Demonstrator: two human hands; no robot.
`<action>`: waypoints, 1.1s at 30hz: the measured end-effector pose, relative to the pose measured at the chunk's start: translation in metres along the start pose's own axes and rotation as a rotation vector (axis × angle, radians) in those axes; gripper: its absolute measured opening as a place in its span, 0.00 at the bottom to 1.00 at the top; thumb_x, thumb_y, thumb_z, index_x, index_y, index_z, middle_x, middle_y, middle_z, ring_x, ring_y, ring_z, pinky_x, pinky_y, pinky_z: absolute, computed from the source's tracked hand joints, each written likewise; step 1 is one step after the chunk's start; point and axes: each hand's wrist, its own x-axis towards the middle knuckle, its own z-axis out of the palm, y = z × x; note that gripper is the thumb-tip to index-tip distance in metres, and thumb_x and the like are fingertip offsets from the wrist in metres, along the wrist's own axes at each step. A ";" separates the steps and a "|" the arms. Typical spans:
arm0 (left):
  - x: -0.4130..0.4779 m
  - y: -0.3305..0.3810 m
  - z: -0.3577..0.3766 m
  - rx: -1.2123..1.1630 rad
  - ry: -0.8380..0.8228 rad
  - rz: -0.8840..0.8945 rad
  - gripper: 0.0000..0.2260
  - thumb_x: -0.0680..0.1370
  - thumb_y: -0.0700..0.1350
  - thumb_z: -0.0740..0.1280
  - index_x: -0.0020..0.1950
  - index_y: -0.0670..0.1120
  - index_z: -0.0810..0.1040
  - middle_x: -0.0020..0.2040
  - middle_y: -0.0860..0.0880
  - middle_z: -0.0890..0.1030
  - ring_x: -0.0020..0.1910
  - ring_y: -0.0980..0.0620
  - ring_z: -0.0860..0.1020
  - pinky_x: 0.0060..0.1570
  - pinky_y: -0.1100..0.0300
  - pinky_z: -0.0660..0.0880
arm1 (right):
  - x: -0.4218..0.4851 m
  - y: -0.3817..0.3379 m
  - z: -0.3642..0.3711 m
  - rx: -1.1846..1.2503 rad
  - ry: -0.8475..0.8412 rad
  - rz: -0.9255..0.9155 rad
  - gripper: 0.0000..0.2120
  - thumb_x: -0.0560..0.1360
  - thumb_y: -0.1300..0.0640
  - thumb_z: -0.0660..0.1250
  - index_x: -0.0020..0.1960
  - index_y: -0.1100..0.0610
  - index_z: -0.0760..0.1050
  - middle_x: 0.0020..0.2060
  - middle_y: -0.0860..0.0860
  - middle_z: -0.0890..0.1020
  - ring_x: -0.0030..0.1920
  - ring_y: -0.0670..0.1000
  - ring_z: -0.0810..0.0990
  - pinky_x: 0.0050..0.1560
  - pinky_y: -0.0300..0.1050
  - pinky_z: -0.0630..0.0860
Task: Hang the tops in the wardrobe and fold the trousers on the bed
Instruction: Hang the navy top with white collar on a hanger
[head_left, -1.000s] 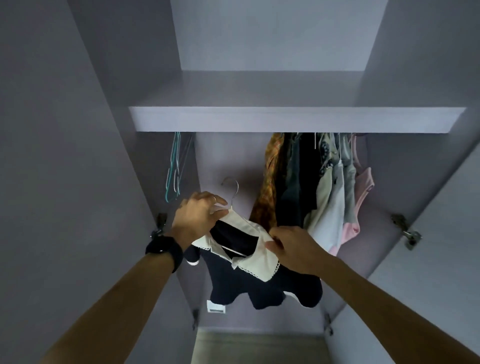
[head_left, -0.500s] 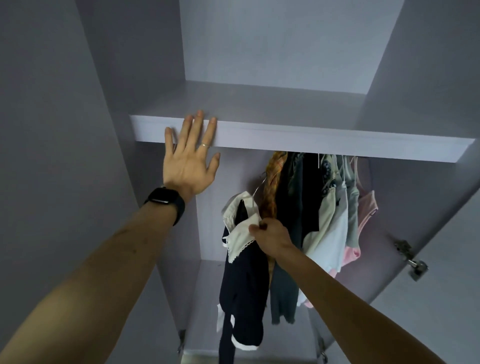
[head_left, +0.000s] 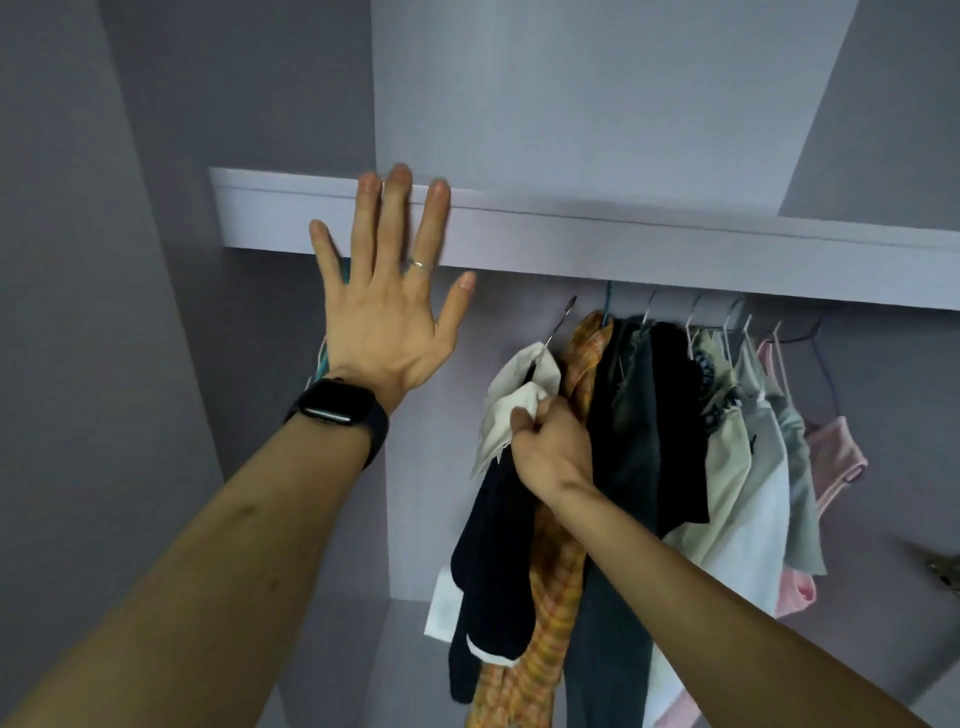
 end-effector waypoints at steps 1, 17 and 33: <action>0.000 0.001 0.003 0.004 0.030 -0.007 0.31 0.84 0.62 0.49 0.83 0.51 0.46 0.83 0.44 0.49 0.82 0.42 0.46 0.74 0.29 0.47 | 0.005 0.001 0.003 -0.016 0.038 -0.035 0.13 0.82 0.50 0.61 0.58 0.60 0.73 0.56 0.58 0.81 0.57 0.61 0.79 0.54 0.48 0.75; -0.001 -0.001 0.028 -0.032 0.198 -0.020 0.29 0.84 0.62 0.48 0.83 0.53 0.48 0.83 0.47 0.49 0.82 0.46 0.46 0.74 0.30 0.47 | 0.095 0.014 0.043 -0.048 0.141 0.095 0.23 0.83 0.49 0.54 0.74 0.59 0.62 0.73 0.64 0.63 0.70 0.67 0.65 0.69 0.57 0.64; -0.002 0.000 0.024 -0.003 0.168 -0.063 0.29 0.84 0.61 0.50 0.83 0.53 0.49 0.83 0.47 0.51 0.82 0.45 0.47 0.74 0.30 0.50 | 0.093 0.031 0.013 -0.250 0.154 0.063 0.18 0.84 0.49 0.54 0.72 0.53 0.66 0.71 0.59 0.64 0.71 0.64 0.59 0.69 0.66 0.59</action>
